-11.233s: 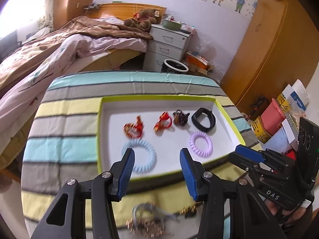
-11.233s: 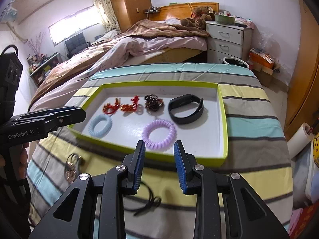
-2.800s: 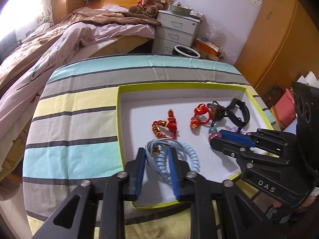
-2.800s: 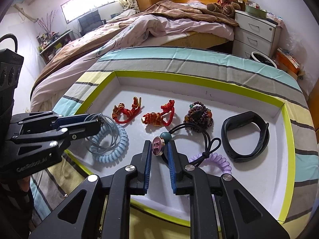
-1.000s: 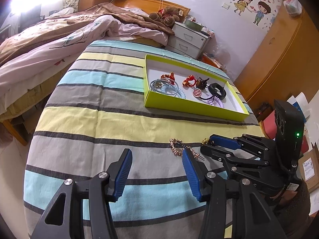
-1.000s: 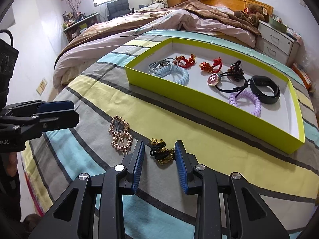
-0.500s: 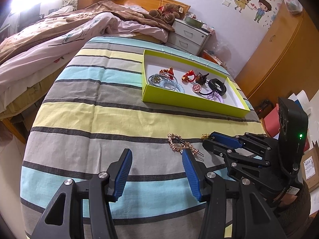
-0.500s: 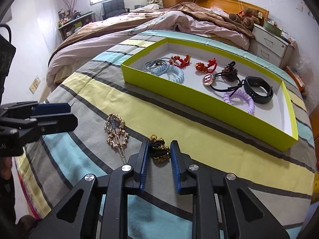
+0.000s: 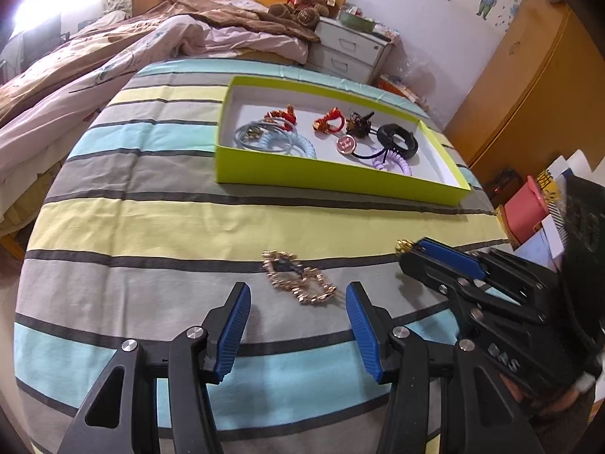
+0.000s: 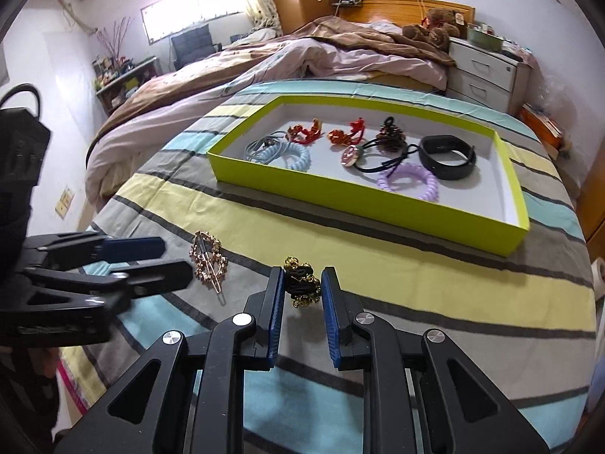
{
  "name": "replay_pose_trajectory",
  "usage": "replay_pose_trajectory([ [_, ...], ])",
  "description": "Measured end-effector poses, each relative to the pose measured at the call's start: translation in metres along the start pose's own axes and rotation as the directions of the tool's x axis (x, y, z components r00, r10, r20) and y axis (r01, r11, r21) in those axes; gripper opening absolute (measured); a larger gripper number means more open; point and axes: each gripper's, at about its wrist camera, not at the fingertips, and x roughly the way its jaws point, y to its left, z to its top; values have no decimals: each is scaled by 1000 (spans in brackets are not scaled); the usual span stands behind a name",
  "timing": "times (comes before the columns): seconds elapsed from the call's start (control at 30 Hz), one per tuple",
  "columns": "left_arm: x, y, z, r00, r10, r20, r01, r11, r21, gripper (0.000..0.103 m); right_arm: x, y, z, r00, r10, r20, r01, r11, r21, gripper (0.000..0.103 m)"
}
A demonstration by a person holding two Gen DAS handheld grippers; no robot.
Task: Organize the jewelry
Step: 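Grasp the gold flower hair clip with the right gripper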
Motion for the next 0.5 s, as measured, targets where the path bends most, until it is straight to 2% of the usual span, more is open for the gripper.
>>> replay_pose_trajectory([
  [0.2, 15, -15, 5, 997, 71, -13, -71, 997, 8, 52, -8, -8, -6, 1000, 8, 14, -8, 1000, 30, 21],
  [0.27, 17, -24, 4, 986, 167, 3, -167, 984, 57, 52, -10, -10, -7, 1000, 13, 21, -14, 999, 40, 21],
  [0.37, 20, -25, 2, 984, 179, -13, -178, 982, 59, 52, -13, -12, -8, 999, 21, 30, -22, 999, 45, 21],
  [0.5, 14, -22, -2, 966, 257, 6, -256, 964, 77, 52, -16, -14, -10, 999, 27, 39, -29, 998, 49, 21],
])
